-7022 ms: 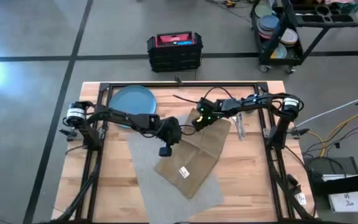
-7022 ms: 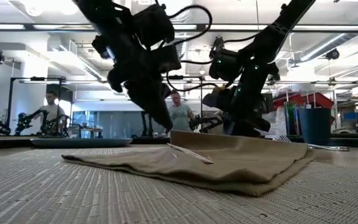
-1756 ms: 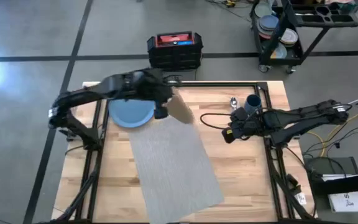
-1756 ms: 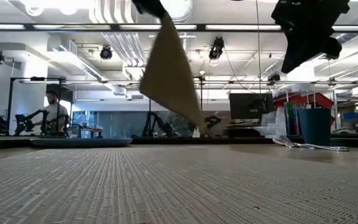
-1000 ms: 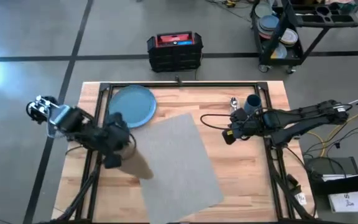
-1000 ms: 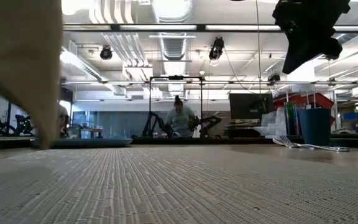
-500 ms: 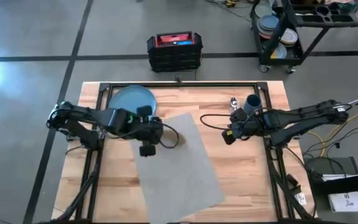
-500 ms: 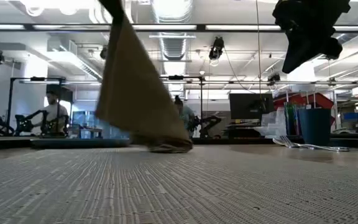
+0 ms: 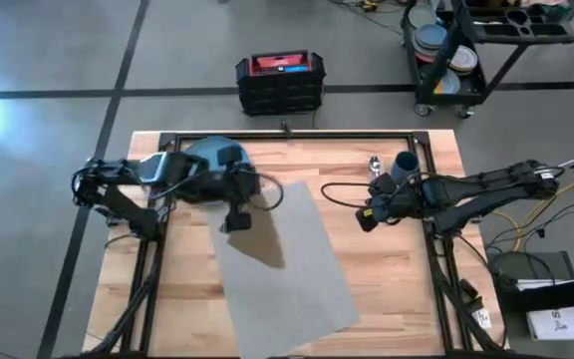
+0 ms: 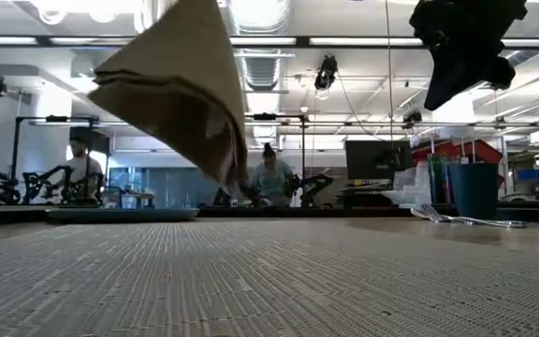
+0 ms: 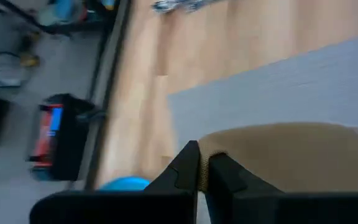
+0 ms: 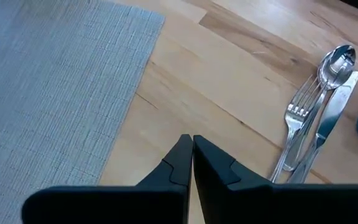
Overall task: Set table place
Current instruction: Fold the brown table napkin
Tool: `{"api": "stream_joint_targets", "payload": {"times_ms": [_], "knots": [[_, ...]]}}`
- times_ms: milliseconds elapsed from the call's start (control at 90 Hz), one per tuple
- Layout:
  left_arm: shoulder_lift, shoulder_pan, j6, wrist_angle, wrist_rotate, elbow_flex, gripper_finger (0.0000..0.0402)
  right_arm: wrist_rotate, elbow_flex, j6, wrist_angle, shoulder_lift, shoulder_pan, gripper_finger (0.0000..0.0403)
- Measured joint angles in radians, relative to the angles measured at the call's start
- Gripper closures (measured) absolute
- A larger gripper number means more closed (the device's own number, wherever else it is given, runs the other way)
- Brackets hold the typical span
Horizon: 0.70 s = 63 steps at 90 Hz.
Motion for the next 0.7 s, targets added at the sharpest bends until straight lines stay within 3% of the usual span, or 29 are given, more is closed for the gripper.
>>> {"api": "stream_joint_targets", "payload": {"times_ms": [144, 356, 522, 700], "knots": [[0.010, 0.086, 0.113, 0.076, -0.006, 0.013, 0.0402, 0.001, 0.000, 0.000, 0.002, 0.000, 0.000, 0.0403], [0.002, 0.043, 0.004, -0.031, 0.132, 0.068, 0.0402, 0.001, 0.000, 0.000, 0.003, 0.000, 0.000, 0.0403], [-0.003, -0.019, -0.003, -0.060, 0.101, 0.078, 0.0402, 0.001, 0.000, 0.000, 0.003, 0.000, 0.000, 0.0403], [0.022, 0.091, 0.126, -0.004, 0.054, 0.078, 0.0402, 0.001, 0.000, 0.000, 0.003, 0.000, 0.000, 0.0403]]}}
